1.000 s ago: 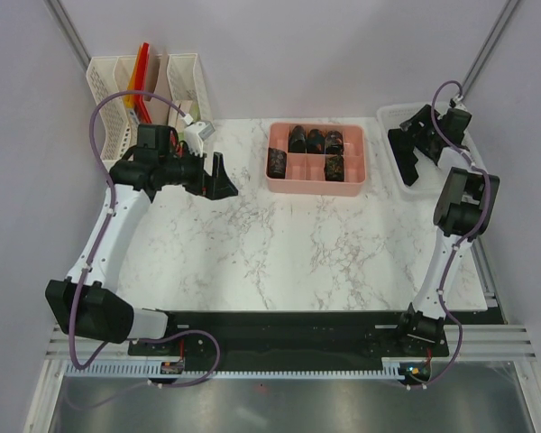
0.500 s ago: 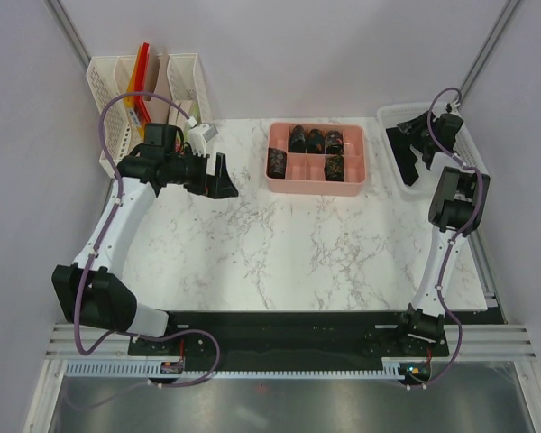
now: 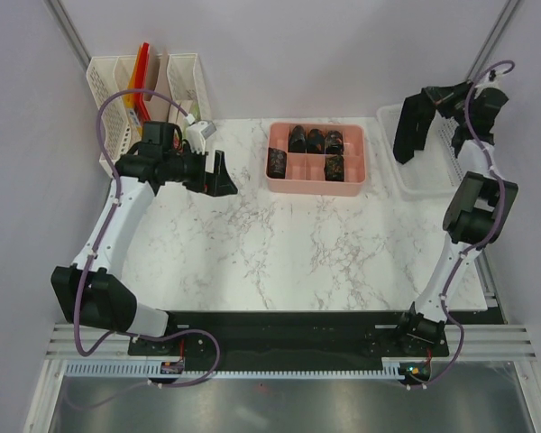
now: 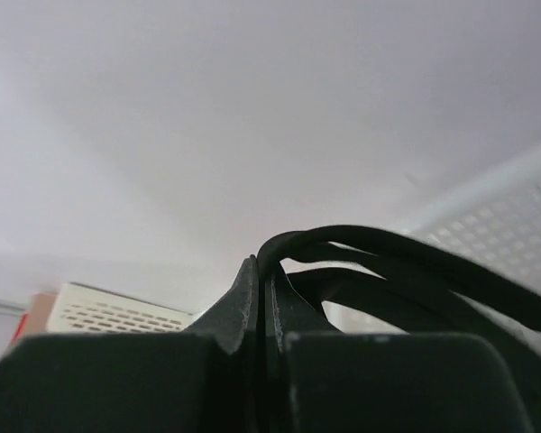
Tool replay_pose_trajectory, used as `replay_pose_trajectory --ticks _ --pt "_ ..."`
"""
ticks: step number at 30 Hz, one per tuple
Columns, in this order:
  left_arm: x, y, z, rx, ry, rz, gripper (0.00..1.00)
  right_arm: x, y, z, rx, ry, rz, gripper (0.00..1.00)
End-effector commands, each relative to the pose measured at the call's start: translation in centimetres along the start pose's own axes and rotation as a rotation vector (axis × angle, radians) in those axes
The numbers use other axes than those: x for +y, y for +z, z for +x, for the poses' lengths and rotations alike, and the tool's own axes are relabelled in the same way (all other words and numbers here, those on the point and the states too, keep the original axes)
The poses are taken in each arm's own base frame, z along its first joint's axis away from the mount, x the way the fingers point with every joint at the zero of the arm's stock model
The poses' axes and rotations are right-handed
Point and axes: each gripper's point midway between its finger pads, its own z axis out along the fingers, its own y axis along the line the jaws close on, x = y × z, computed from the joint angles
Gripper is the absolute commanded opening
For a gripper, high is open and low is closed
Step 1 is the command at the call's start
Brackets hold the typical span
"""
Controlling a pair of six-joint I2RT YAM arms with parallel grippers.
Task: Roll the ties
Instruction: Pick up the tie from the bin.
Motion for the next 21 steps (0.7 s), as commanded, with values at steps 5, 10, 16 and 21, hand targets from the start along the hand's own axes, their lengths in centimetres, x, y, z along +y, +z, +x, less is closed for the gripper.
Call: replay_pose_trajectory --ticks 5,10,16,21 --pt "-1.8 -3.0 -3.9 -0.135 0.082 0.019 0.99 17.1 -8.9 -8.4 -0.042 -0.147 -0.340 0.00" --pt "-3.2 -4.3 -5.3 -0.190 0.130 0.046 1.00 24.5 -15.3 -7.9 0.037 -0.237 -0.522 0.00" --pt "-5.6 -4.7 -4.7 -0.215 0.184 0.166 0.99 28.8 -21.6 -5.8 -0.002 -0.200 -0.514 0.00" --pt "-6.4 -4.7 -2.6 -0.232 0.294 0.198 0.99 31.9 -26.8 -2.3 0.005 -0.204 -0.566 0.00"
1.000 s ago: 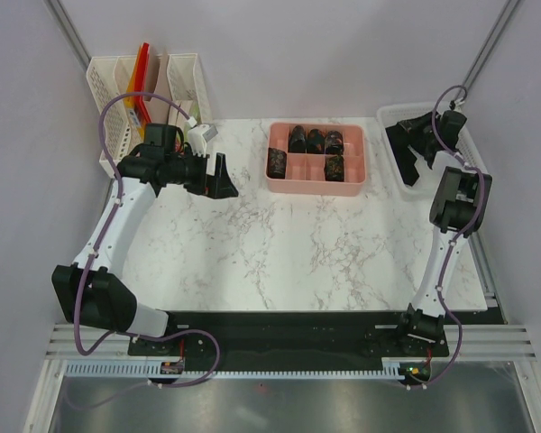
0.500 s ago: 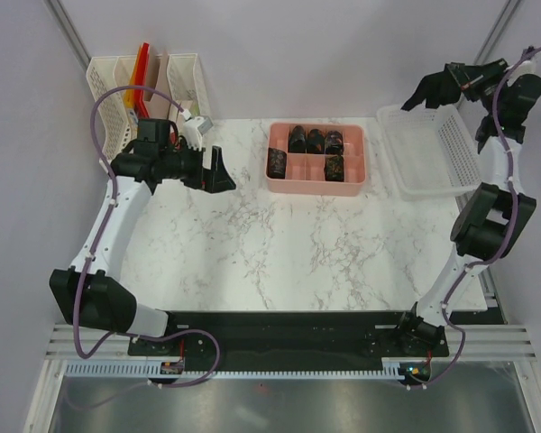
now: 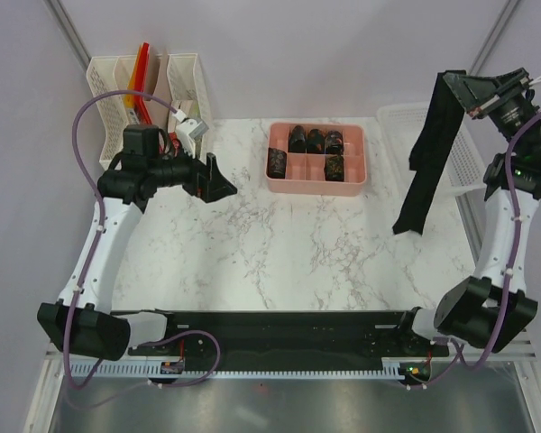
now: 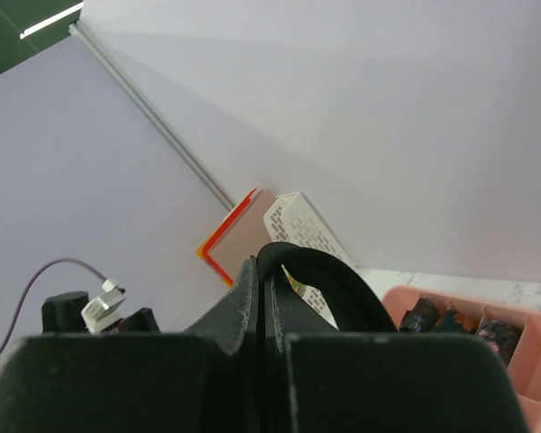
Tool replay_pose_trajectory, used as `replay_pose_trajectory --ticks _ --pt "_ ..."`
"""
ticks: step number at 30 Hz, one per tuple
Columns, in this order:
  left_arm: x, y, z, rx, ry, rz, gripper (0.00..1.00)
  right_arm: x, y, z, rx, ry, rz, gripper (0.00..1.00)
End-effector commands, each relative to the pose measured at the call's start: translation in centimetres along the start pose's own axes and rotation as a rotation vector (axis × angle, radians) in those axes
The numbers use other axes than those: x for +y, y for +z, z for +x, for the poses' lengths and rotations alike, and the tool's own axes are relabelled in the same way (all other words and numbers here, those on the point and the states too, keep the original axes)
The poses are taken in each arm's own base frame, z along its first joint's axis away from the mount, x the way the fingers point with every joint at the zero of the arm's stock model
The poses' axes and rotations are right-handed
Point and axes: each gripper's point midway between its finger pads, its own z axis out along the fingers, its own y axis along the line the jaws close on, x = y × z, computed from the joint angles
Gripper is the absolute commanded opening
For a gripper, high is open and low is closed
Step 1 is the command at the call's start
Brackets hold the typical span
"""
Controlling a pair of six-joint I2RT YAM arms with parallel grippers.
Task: Roll the ties
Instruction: Pick up the tie from the bin, then place the tie at the center of the board.
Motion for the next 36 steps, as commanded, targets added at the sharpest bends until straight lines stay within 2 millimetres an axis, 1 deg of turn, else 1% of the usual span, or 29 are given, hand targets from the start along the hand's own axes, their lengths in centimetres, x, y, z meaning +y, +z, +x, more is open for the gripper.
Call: replay_pose_trajectory --ticks 1,2,3,4,5,6,7,8,9,10,11,12,13,15,16,17,18,19,20,21,22,23,24,25,26,27,30,33,36 --pt "-2.3 -0.7 -0.2 -0.064 0.169 0.091 0.99 4.8 -1.8 1.7 0.017 -0.020 -0.080 0.00" --pt "-2.4 -0.8 -0.2 -0.070 0.178 0.094 0.99 6.9 -2.4 1.9 0.022 -0.045 -0.117 0.00" --pt "-2.6 -0.8 -0.5 -0.080 0.188 0.104 0.99 8.4 -2.7 2.9 0.056 -0.023 -0.162 0.00" --pt "-2.8 -1.1 -0.9 -0.093 0.200 0.104 0.99 8.9 -3.1 4.0 0.069 -0.039 -0.193 0.00" --pt "-2.9 -1.2 -1.5 -0.113 0.216 0.102 0.99 10.3 -3.7 4.8 0.081 -0.058 -0.216 0.00" --pt "-3.1 -1.3 -1.8 -0.125 0.229 0.110 0.99 11.1 -4.0 6.5 0.128 -0.059 -0.246 0.00" --pt "-3.5 -1.6 -2.1 -0.143 0.268 0.117 0.99 10.4 -4.3 8.4 0.168 -0.063 -0.246 0.00" --pt "-3.6 -1.5 -2.0 -0.158 0.300 0.126 0.99 11.4 -4.9 9.7 0.196 -0.088 -0.277 0.00" --pt "-3.8 -1.6 -2.0 -0.168 0.329 0.139 0.99 12.4 -5.2 11.8 0.263 -0.079 -0.327 0.00" --pt "-4.1 -1.8 -2.0 -0.183 0.379 0.139 0.99 11.7 -5.6 13.8 0.306 -0.085 -0.319 0.00" --pt "-3.9 -1.6 -1.7 -0.190 0.407 0.140 0.99 11.6 -5.8 15.1 0.338 -0.078 -0.323 0.00" --pt "-3.9 -1.6 -1.6 -0.196 0.430 0.138 0.99 12.3 -5.9 16.7 0.382 -0.065 -0.354 0.00" --pt "-3.7 -1.5 -1.4 -0.200 0.488 0.137 0.99 11.8 -6.2 18.2 0.422 -0.074 -0.353 0.00" --pt "-3.3 -1.1 -0.5 -0.192 0.556 0.129 0.99 12.9 -6.3 20.8 0.498 -0.040 -0.405 0.00" --pt "-2.9 -0.6 0.5 -0.183 0.596 0.127 0.99 13.1 -6.3 21.8 0.525 -0.047 -0.434 0.00" --pt "-2.9 -0.6 0.6 -0.192 0.627 0.121 0.99 13.4 -6.2 22.7 0.549 -0.039 -0.452 0.00" --pt "-2.8 -0.5 0.4 -0.213 0.670 0.116 1.00 14.4 -6.5 24.5 0.600 -0.013 -0.493 0.00" --pt "-2.7 0.1 1.3 -0.208 0.719 0.124 1.00 14.5 -6.4 25.7 0.636 0.000 -0.510 0.00" --pt "-3.2 0.0 1.2 -0.226 0.769 0.134 1.00 15.7 -6.6 27.3 0.670 -0.042 -0.585 0.00" --pt "-3.4 0.1 1.1 -0.241 0.865 0.146 1.00 15.6 -7.0 28.8 0.729 -0.011 -0.579 0.00" --pt "-4.5 0.4 1.4 -0.249 0.912 0.186 1.00 15.9 -6.7 29.7 0.755 -0.030 -0.603 0.00" --pt "-5.3 0.5 1.4 -0.263 0.950 0.221 1.00 17.0 -7.0 31.1 0.782 -0.066 -0.672 0.00" --pt "-6.1 0.5 1.3 -0.278 1.005 0.242 1.00 17.2 -6.9 32.0 0.826 -0.053 -0.681 0.00" --pt "-7.8 0.8 1.5 -0.289 1.034 0.294 1.00 17.6 -7.0 32.6 0.845 -0.060 -0.702 0.00" --pt "-8.7 0.9 1.5 -0.297 1.048 0.321 1.00 18.5 -7.2 33.4 0.861 -0.080 -0.750 0.00" --pt "-9.5 1.1 1.8 -0.298 1.051 0.352 1.00 18.9 -6.8 33.8 0.876 -0.079 -0.764 0.00" --pt "-13.0 1.5 2.8 -0.300 1.029 0.477 1.00 20.1 -6.5 34.7 0.894 -0.086 -0.817 0.00" --pt "-14.7 1.8 4.0 -0.292 1.032 0.536 1.00 21.6 -6.6 35.1 0.912 -0.078 -0.870 0.00" --pt "-14.6 2.8 5.3 -0.268 1.008 0.534 1.00 23.3 -7.5 35.9 0.932 -0.089 -0.937 0.00"
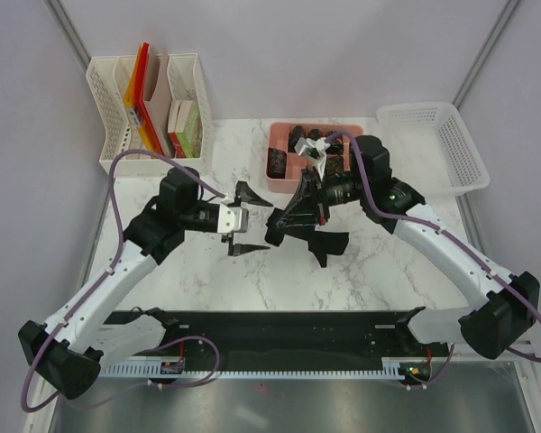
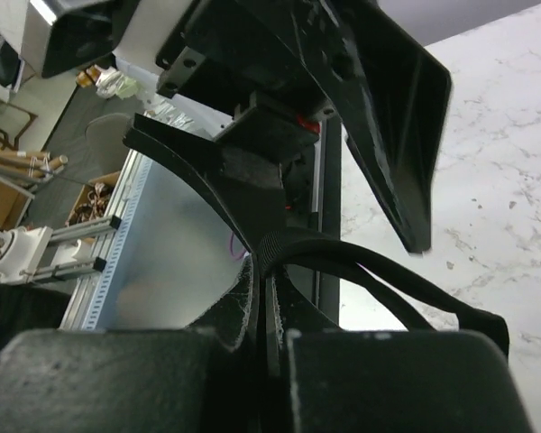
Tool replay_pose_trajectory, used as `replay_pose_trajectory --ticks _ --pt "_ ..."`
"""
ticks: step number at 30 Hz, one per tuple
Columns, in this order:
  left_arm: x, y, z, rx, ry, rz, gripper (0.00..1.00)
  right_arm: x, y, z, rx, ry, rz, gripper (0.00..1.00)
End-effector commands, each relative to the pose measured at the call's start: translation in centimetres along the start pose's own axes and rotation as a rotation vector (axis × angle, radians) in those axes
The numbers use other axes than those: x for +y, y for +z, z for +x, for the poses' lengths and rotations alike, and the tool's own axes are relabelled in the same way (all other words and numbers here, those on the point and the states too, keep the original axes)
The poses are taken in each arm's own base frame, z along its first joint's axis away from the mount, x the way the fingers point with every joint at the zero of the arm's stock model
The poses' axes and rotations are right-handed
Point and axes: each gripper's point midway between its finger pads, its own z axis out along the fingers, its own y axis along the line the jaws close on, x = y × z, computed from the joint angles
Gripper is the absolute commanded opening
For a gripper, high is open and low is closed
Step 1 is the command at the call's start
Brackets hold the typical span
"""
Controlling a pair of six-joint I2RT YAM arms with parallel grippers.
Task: Roll the ties
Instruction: Place the tie at the center of the board.
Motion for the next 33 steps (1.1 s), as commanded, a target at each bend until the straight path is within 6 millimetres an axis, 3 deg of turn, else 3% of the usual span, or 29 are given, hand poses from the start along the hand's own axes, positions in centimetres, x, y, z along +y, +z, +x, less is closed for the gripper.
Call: replay_pose_trajectory --ticks 1,5,9,13,14,17,20,24,27,28,29,30,33 --pt "-0.3 0.8 -0.4 -0.034 0.057 0.002 1.00 3.0 1.2 -0.9 0.025 -0.156 -0.095 0.00" --pt "-1.0 1.2 0.1 -0.034 0.043 0.027 1.00 3.7 2.1 0.4 0.068 -0.166 -0.119 0.00" --pt "-2.5 1.9 1.5 -0.017 0.016 0.060 0.95 3.3 2.3 0.0 0.065 -0.189 -0.111 0.00" --pt "-2.8 1.3 2.7 0.044 0.008 0.034 0.69 2.6 2.4 0.2 0.072 -0.199 -0.084 0.00" --pt "-2.9 1.0 3.1 0.067 0.027 0.031 0.58 2.0 2.4 0.4 0.073 -0.210 -0.066 0.00" --pt "-3.4 -0.4 4.7 0.170 0.008 -0.008 0.44 0.2 2.8 1.1 0.086 -0.183 -0.028 0.00" --pt "-3.6 -2.6 6.6 0.306 -0.005 -0.062 0.29 -1.7 3.5 1.5 0.100 -0.179 -0.018 0.00" --pt "-2.8 -6.4 10.6 0.546 0.007 -0.155 0.22 -4.8 5.0 2.3 0.091 -0.146 0.003 0.00" --pt "-1.5 -10.5 14.5 0.748 0.023 -0.226 0.17 -7.5 6.6 2.4 0.036 -0.095 0.018 0.00" --pt "-1.2 -11.5 15.5 0.790 0.019 -0.234 0.16 -8.0 7.1 2.3 0.015 -0.008 0.023 0.03" --pt "-0.7 -12.5 16.3 0.823 0.045 -0.227 0.15 -9.2 8.0 1.9 -0.035 -0.028 0.012 0.09" --pt "0.1 -14.5 17.3 0.866 0.020 -0.271 0.15 -9.6 8.4 1.7 -0.060 0.006 0.003 0.16" --pt "1.2 -16.7 18.9 0.926 0.032 -0.271 0.15 -10.6 9.8 0.8 -0.124 0.107 -0.022 0.41"
